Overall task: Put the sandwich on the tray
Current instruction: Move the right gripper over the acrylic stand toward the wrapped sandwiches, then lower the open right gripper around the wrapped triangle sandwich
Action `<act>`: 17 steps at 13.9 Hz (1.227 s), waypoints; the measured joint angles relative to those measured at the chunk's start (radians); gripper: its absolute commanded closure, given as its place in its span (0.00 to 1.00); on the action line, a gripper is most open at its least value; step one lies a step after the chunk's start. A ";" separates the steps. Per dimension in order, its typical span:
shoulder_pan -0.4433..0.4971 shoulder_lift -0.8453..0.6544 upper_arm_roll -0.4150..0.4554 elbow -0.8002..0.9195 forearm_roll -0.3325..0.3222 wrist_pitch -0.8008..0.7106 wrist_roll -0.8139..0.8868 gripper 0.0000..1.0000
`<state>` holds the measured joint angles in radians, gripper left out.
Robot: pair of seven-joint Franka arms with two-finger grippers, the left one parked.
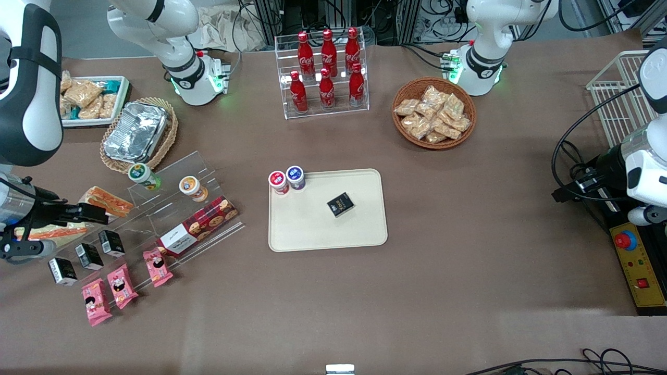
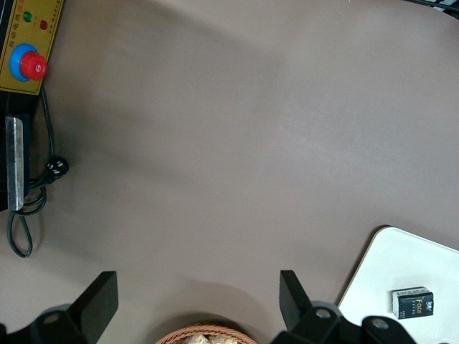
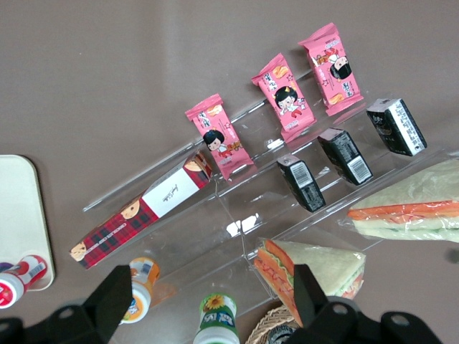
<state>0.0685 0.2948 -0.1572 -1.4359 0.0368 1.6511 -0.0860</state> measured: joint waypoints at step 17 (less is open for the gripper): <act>-0.005 -0.061 -0.159 0.003 0.000 -0.050 -0.010 0.00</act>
<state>0.0635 0.2337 -0.3164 -1.4329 0.0372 1.6009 -0.0956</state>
